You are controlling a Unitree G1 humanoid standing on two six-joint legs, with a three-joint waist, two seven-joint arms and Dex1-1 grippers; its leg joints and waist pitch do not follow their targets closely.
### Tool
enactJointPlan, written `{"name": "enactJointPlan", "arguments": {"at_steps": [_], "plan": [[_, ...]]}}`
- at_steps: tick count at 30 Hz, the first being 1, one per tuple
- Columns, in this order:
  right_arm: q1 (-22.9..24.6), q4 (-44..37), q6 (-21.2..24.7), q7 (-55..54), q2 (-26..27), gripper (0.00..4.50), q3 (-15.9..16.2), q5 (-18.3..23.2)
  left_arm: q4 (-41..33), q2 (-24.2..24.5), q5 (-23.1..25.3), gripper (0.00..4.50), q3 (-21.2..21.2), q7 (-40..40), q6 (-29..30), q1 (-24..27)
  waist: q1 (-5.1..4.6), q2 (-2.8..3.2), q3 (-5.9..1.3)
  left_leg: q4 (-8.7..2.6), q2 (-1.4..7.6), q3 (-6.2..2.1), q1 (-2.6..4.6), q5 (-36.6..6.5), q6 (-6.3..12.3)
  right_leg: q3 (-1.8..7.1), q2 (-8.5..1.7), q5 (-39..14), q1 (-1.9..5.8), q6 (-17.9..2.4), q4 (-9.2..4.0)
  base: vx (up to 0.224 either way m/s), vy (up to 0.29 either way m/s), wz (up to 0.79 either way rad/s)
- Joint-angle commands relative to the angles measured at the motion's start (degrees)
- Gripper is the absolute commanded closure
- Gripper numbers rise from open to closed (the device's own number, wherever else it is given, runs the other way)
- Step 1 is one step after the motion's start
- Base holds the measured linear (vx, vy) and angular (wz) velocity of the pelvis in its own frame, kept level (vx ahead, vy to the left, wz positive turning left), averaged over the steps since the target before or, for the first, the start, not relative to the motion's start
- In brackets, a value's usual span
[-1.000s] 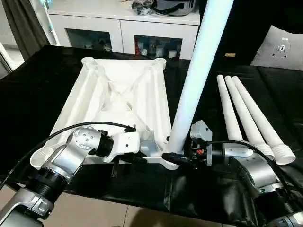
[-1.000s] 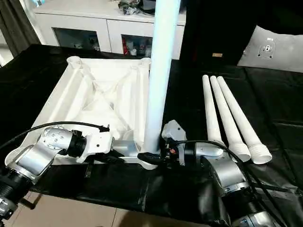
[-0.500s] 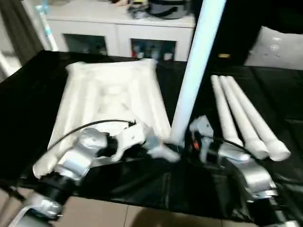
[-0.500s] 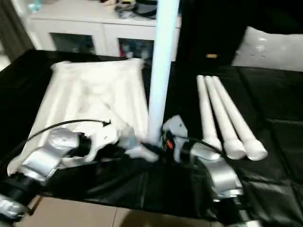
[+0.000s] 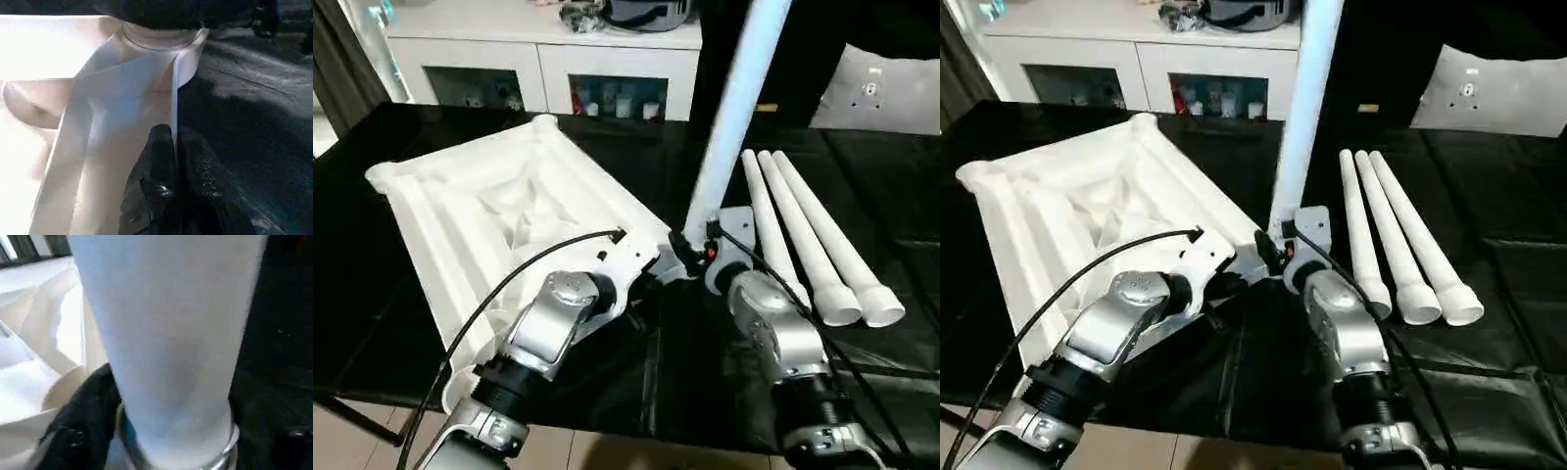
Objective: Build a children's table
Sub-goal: Rotate leg to tighten
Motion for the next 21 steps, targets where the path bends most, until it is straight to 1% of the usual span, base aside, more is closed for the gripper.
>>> {"name": "enactJointPlan", "arguments": {"at_steps": [1, 2, 3, 4, 5, 6, 7, 8, 9, 10, 12, 13, 14, 15, 17, 18, 19, 20, 21], "plan": [[1.7, 2.7, 0.8, 2.1, 2.3, 0.75, 2.4, 1.0, -2.7, 0.1, 1.0, 4.50, -0.1, 1.1, -3.3, -3.7, 0.31, 0.19, -3.76, -3.49, 2.05, -0.45, -0.38, -6.0, 3.79, 2.35, -4.69, -8.7, 3.87, -12.7, -3.96, 0.000, 0.000, 0.00], [1.7, 2.7, 0.7, 2.1, 2.2, 0.75, 2.3, 1.0, -2.6, 0.3, 1.0, 4.50, -0.3, 1.0, -3.3, -3.7, 0.28, 0.24, -3.69, -3.55, 2.07, -0.48, -0.36, -6.6, 3.64, 2.36, -4.71, -9.6, 3.83, -12.6, -4.02, 0.000, 0.000, 0.00], [2.2, 1.8, -0.7, 2.8, 1.3, 0.64, 1.9, 0.7, -2.2, 1.8, 1.2, 4.50, -0.8, -0.2, -4.4, -3.5, 0.17, 0.36, -3.70, -3.62, 2.09, -0.50, -0.32, -7.9, 3.13, 2.38, -4.74, -11.7, 3.87, -12.2, -4.17, 0.000, 0.000, 0.00], [2.2, 1.8, -0.7, 2.8, 1.3, 0.64, 1.9, 0.7, -2.2, 1.9, 1.2, 4.50, -0.8, -0.2, -4.4, -3.5, 0.13, 0.29, -3.67, -3.63, 2.08, -0.50, -0.31, -8.1, 3.03, 2.38, -4.70, -12.0, 3.85, -12.0, -4.22, 0.000, 0.000, 0.00], [2.7, 0.8, -0.8, 4.0, 0.6, 0.42, 1.7, 1.2, -1.8, 2.8, 1.3, 4.50, -1.0, -1.0, -5.1, -3.5, 0.16, 0.30, -3.66, -3.64, 2.09, -0.48, -0.27, -8.2, 2.89, 2.44, -4.71, -12.2, 3.81, -11.9, -4.25, 0.000, 0.000, 0.00], [3.4, -0.4, -1.0, 5.5, -0.5, 0.31, 1.7, 1.7, -1.4, 4.0, 1.6, 4.50, -1.4, -1.9, -6.1, -3.4, 0.24, 0.32, -3.67, -3.62, 2.09, -0.48, -0.25, -8.2, 2.89, 2.48, -4.73, -12.1, 3.78, -11.9, -4.26, 0.000, 0.000, 0.00], [4.2, -1.9, -1.4, 7.4, -1.8, 0.31, 1.9, 2.2, -1.2, 5.1, 1.6, 4.50, -1.8, -3.1, -6.9, -3.3, 0.30, 0.36, -3.77, -3.57, 2.05, -0.52, -0.31, -7.8, 3.04, 2.47, -4.64, -11.3, 3.98, -11.8, -4.11, 0.000, 0.000, 0.00], [4.6, -2.6, -1.5, 8.3, -2.4, 0.25, 2.0, 2.5, -1.2, 5.6, 1.5, 4.50, -2.0, -3.7, -7.3, -3.2, 0.36, 0.38, -3.79, -3.60, 2.15, -0.52, -0.29, -7.7, 3.15, 2.49, -4.71, -10.8, 3.96, -11.8, -4.07, 0.000, 0.000, 0.00], [6.4, -5.6, -1.9, 12.0, -4.7, 0.14, 1.9, 3.8, -1.2, 7.3, 1.3, 4.50, -2.6, -6.3, -9.0, -2.8, 0.45, 0.19, -3.80, -3.56, 2.17, -0.48, -0.29, -7.5, 3.45, 2.48, -4.71, -10.2, 4.01, -12.0, -4.11, 0.000, 0.000, 0.00], [7.0, -6.5, -2.3, 13.4, -5.6, 0.06, 1.8, 4.1, -1.2, 7.8, 1.3, 4.50, -2.9, -7.3, -9.6, -2.6, 0.67, 0.29, -3.85, -3.54, 2.21, -0.55, -0.42, -6.7, 3.86, 2.54, -4.78, -9.1, 4.11, -11.9, -3.87, 0.000, 0.000, 0.00], [8.0, -7.9, -3.1, 15.8, -7.2, 0.06, 1.8, 4.7, -1.2, 8.9, 1.2, 4.50, -3.4, -9.2, -10.4, -2.2, 0.73, 0.35, -3.85, -3.44, 2.25, -0.39, -0.31, -6.2, 4.25, 2.54, -4.83, -8.6, 3.91, -12.5, -3.80, 0.000, 0.000, 0.00], [9.2, -9.5, -3.7, 20.0, -10.0, 0.06, 1.9, 5.3, -1.2, 10.8, 0.9, 4.50, -4.4, -11.9, -12.2, -1.6, 0.97, 0.43, -3.74, -3.44, 2.22, -0.41, -0.33, -6.4, 4.30, 2.53, -4.79, -9.4, 3.93, -12.4, -3.87, 0.000, 0.000, 0.00], [9.2, -9.5, -3.7, 20.0, -10.0, 0.06, 1.9, 5.3, -1.2, 10.8, 0.9, 4.50, -4.4, -11.9, -12.2, -1.6, 1.08, 0.41, -3.71, -3.46, 2.26, -0.41, -0.28, -6.8, 4.46, 2.52, -4.80, -10.0, 3.91, -12.3, -3.98, 0.000, 0.000, 0.00], [10.5, -11.3, -3.8, 25.9, -13.6, 0.06, 2.3, 6.5, -1.4, 13.5, 0.1, 4.50, -5.8, -16.7, -16.3, -0.6, 1.49, 0.44, -3.66, -3.47, 2.32, -0.44, -0.23, -7.2, 4.67, 2.54, -4.81, -11.0, 3.89, -12.0, -4.06, 0.000, 0.000, 0.00], [11.0, -12.1, -4.1, 29.5, -16.1, 0.06, 3.0, 6.6, -1.4, 15.3, -0.5, 4.50, -6.5, -19.6, -17.4, 0.1, 1.81, 0.43, -3.60, -3.47, 2.41, -0.34, -0.08, -7.5, 4.54, 2.66, -4.88, -11.4, 3.70, -11.8, -4.06, 0.000, 0.000, 0.00], [11.2, -12.3, -4.4, 31.6, -17.7, 0.06, 3.7, 6.6, -1.4, 16.7, -0.7, 4.50, -7.2, -21.9, -19.6, 0.5, 2.12, 0.54, -3.62, -3.50, 2.45, -0.29, 0.05, -7.6, 4.27, 2.68, -4.83, -11.2, 3.59, -12.1, -3.92, 0.000, 0.000, 0.00], [11.3, -12.5, -4.5, 32.4, -18.4, 0.06, 3.9, 6.6, -1.3, 17.2, -0.8, 4.50, -7.4, -22.8, -20.7, 0.7, 2.23, 0.52, -3.56, -3.59, 2.43, -0.45, 0.00, -7.9, 4.24, 2.56, -4.78, -11.7, 3.57, -12.1, -3.98, 0.000, 0.000, 0.00], [11.2, -12.3, -5.7, 33.5, -19.5, 0.06, 4.6, 5.9, -1.5, 18.3, -0.8, 4.50, -8.0, -24.5, -21.7, 1.1, 2.16, 0.45, -3.53, -3.62, 2.43, -0.35, -0.02, -8.2, 4.11, 2.59, -4.75, -12.0, 3.62, -12.0, -4.03, 0.000, 0.000, 0.00], [11.2, -12.2, -6.6, 34.4, -20.4, 0.06, 5.3, 5.3, -1.7, 19.1, -0.9, 4.50, -8.4, -25.7, -22.1, 1.4, 2.26, 0.59, -3.48, -3.66, 2.53, -0.39, 0.07, -8.7, 3.75, 2.61, -4.90, -12.6, 3.51, -11.9, -4.04, 0.000, 0.000, 0.00]]}}
